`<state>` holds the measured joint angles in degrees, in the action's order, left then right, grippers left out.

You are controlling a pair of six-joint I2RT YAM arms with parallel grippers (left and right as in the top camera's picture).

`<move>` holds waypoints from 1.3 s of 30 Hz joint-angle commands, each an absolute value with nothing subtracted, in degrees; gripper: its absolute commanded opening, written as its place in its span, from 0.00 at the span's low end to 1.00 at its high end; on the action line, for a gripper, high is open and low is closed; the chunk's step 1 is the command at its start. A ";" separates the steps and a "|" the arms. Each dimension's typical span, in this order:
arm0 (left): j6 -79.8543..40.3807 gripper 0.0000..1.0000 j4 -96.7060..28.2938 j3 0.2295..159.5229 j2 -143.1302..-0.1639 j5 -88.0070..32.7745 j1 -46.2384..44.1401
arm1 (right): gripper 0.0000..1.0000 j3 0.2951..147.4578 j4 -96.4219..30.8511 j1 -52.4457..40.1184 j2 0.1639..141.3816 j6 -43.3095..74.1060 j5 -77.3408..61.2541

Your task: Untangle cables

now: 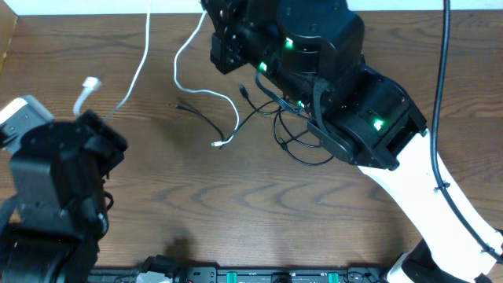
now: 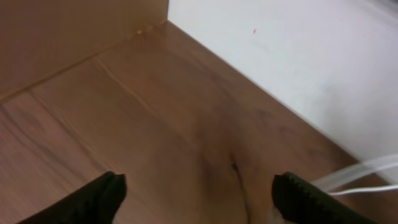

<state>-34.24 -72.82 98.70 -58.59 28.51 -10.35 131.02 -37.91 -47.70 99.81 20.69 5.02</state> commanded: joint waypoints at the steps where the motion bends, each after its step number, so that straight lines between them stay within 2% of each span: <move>1: -34.13 0.89 -74.46 98.15 -60.93 28.93 -10.33 | 0.01 130.96 -40.12 -47.66 100.47 21.89 6.07; 6: -34.06 0.92 -77.43 98.15 -63.72 25.30 -10.33 | 0.01 130.87 -43.24 -47.70 101.73 25.08 5.39; 11: -22.87 0.93 -78.24 98.15 -65.54 12.82 -10.33 | 0.02 130.85 -45.32 -47.70 103.39 28.58 5.32; 13: -25.06 0.93 -79.55 98.15 -65.84 17.02 -10.28 | 0.01 130.85 -48.40 -47.55 103.88 34.13 10.55; 17: -39.66 0.93 -81.69 98.15 -65.60 30.44 -7.90 | 0.02 130.80 -52.62 -47.44 104.29 36.42 13.56; 23: -43.81 0.94 -81.34 98.15 -65.60 28.91 -2.63 | 0.02 130.80 -55.18 -47.33 104.29 39.92 14.72; 27: -39.70 0.94 -81.58 98.15 -65.82 16.23 -2.26 | 0.02 130.80 -55.13 -47.42 104.29 42.63 14.41; 34: -19.16 0.93 -78.06 98.15 -66.57 -8.03 -2.26 | 0.01 130.80 -55.13 -47.79 104.29 51.86 8.45; 36: -9.80 0.93 -76.03 98.15 -66.54 -20.78 -2.26 | 0.02 130.80 -55.13 -47.83 104.29 56.03 8.03; 39: -3.14 0.94 -74.39 98.15 -66.57 -30.39 -2.26 | 0.01 130.80 -55.07 -47.83 104.29 61.12 8.01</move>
<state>-16.93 -75.59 98.26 -66.48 -11.94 -2.35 130.76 -55.07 -47.59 104.31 52.82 8.88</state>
